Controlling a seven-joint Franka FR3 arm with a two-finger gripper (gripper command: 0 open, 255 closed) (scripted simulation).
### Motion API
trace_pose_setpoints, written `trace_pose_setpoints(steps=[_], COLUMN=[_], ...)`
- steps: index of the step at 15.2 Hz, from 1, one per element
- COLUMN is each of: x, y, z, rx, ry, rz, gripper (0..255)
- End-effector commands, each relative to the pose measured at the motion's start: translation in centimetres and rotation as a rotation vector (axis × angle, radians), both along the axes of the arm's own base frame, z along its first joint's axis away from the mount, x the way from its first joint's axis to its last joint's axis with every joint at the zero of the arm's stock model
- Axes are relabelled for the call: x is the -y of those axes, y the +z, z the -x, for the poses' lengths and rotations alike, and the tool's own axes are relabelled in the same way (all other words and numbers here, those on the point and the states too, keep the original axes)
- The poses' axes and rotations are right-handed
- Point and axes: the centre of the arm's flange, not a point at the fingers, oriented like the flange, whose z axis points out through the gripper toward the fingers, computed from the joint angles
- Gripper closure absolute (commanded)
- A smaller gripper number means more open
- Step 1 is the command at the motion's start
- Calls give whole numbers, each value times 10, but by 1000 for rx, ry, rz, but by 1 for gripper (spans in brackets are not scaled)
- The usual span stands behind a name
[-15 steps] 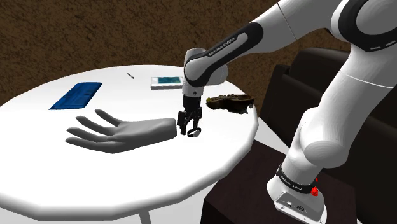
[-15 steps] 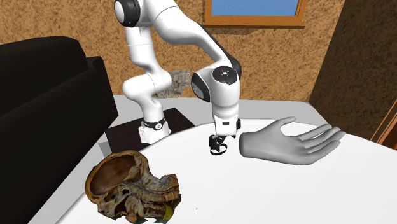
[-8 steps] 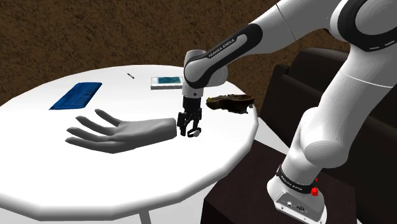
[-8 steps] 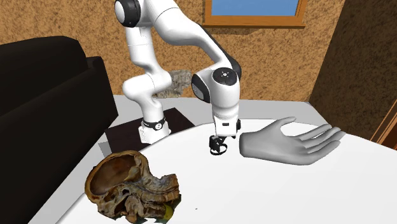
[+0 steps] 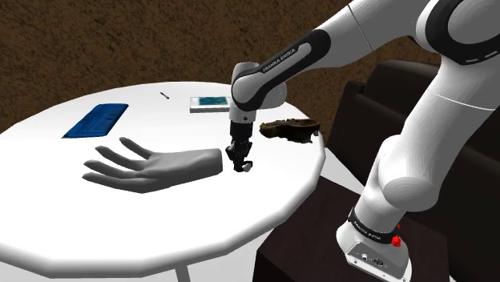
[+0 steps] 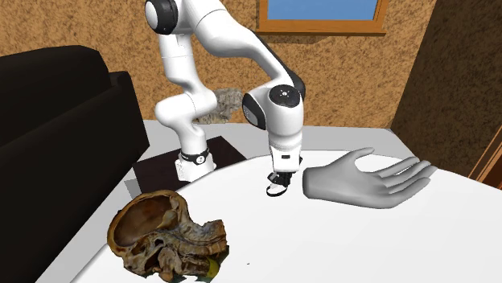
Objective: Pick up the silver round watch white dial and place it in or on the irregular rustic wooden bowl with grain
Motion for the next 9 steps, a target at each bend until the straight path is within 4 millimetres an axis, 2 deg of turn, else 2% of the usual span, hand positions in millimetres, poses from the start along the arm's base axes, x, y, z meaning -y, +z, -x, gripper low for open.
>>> trace_pose_setpoints(steps=[1, 2, 9], x=[0, 1, 1], y=[-1, -1, 36], z=[0, 1, 1], rx=[-3, -3, -3], ry=[0, 0, 0], rz=[1, 1, 1], gripper=[255, 255, 255])
